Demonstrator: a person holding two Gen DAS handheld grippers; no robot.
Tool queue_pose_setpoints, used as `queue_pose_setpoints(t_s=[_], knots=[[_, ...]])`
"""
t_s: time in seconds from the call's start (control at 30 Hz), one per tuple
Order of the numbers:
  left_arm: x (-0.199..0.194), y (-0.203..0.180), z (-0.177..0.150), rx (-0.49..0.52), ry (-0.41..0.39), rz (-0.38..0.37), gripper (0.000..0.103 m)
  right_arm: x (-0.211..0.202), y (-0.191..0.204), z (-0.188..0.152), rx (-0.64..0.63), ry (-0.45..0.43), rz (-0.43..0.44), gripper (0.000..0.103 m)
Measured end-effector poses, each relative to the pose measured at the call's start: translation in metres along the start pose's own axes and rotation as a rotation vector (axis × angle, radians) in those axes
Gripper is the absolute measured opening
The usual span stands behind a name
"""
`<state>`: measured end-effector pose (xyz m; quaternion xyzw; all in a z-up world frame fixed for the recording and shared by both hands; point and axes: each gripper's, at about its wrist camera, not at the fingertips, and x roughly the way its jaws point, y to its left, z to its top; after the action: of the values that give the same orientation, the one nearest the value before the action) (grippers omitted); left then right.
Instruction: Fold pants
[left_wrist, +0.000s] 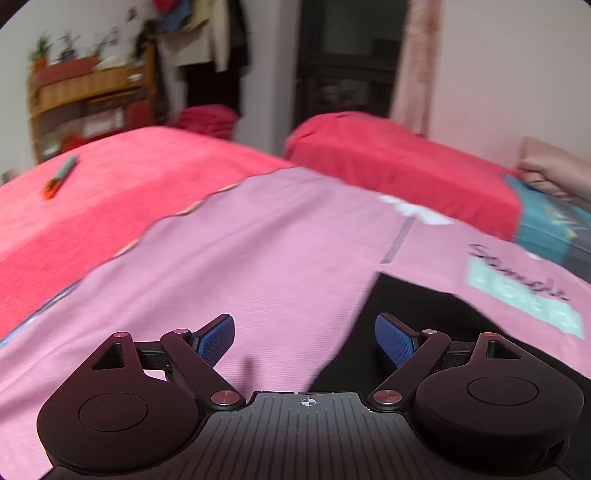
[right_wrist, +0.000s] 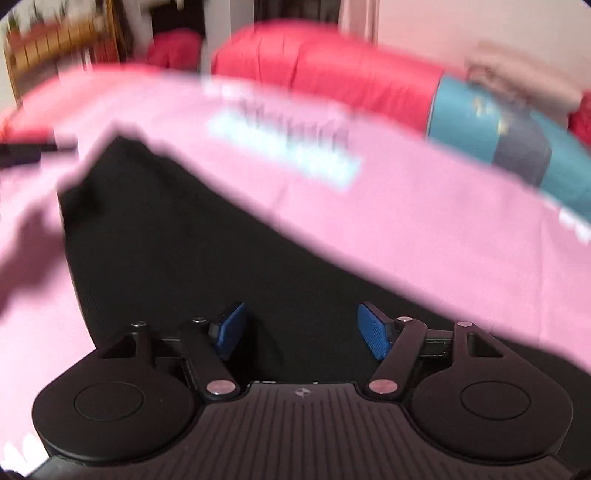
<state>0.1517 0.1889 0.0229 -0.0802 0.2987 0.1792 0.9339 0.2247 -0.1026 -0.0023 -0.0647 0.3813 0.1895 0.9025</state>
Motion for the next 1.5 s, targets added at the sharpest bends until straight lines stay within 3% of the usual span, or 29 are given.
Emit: queue_pose_setpoints(t_s=[0.1,0.23,0.33,0.4,0.47,0.5,0.53,0.57,0.6,0.7,0.73,0.77,0.8,0.87,1.0,1.1,1.2,1.27,1.33,1.4,1.5], knots=[[0.003,0.013,0.003,-0.050,0.026,0.034,0.103,-0.012,0.016,0.025,-0.066,-0.120,0.079,0.075],[0.001,0.025,0.005,-0.096,0.025,0.047,0.103,0.025,0.079,0.052,-0.313,-0.127,0.110,0.077],[0.001,0.028,0.006,-0.109,0.021,0.058,0.103,0.058,0.121,0.067,-0.405,-0.129,0.166,0.077],[0.005,0.029,0.006,-0.110,0.029,0.060,0.103,0.081,0.144,0.071,-0.454,-0.148,0.148,0.074],[0.008,0.030,0.006,-0.114,0.040,0.055,0.103,0.098,0.159,0.075,-0.468,-0.153,0.145,0.064],[0.008,0.030,0.006,-0.117,0.043,0.054,0.103,0.106,0.162,0.077,-0.454,-0.154,0.153,0.049],[0.007,0.031,0.006,-0.120,0.042,0.054,0.103,0.112,0.163,0.079,-0.437,-0.142,0.162,0.011],[0.007,0.031,0.006,-0.125,0.038,0.057,0.103,0.116,0.162,0.082,-0.419,-0.113,0.165,0.008],[0.005,0.033,0.006,-0.131,0.033,0.059,0.103,0.109,0.156,0.085,-0.383,-0.102,0.220,0.006],[0.002,0.035,0.008,-0.156,0.015,0.060,0.103,0.061,0.122,0.104,-0.229,-0.097,0.668,0.006],[0.001,0.035,0.008,-0.156,0.012,0.061,0.103,0.061,0.107,0.111,-0.146,-0.085,0.744,0.006],[0.001,0.034,0.007,-0.151,0.009,0.065,0.103,0.077,0.096,0.117,-0.047,-0.019,0.742,0.006],[0.001,0.033,0.007,-0.145,0.007,0.073,0.103,0.099,0.091,0.120,0.005,0.067,0.684,0.006],[0.002,0.032,0.007,-0.137,0.006,0.088,0.103,0.132,0.095,0.116,-0.023,0.123,0.505,0.006],[0.007,0.028,0.006,-0.119,0.016,0.074,0.103,0.142,0.098,0.113,0.035,0.061,0.531,0.006],[0.004,0.020,0.005,-0.092,-0.011,0.064,0.103,0.138,0.100,0.122,0.038,-0.008,0.491,0.007],[-0.003,0.008,0.003,-0.035,-0.049,0.017,0.103,0.152,0.112,0.114,-0.005,0.006,0.416,0.007],[-0.006,-0.004,0.000,0.015,-0.063,-0.033,0.103,0.143,0.107,0.113,0.019,0.007,0.426,0.012],[-0.007,-0.015,-0.003,0.066,-0.067,-0.087,0.103,0.114,0.091,0.114,0.041,-0.029,0.412,0.039],[-0.009,-0.024,-0.005,0.105,-0.069,-0.133,0.103,0.080,0.073,0.112,0.045,-0.078,0.304,0.056],[-0.011,-0.036,-0.009,0.143,-0.054,-0.213,0.103,0.032,0.033,0.091,0.115,-0.105,0.278,0.057]])
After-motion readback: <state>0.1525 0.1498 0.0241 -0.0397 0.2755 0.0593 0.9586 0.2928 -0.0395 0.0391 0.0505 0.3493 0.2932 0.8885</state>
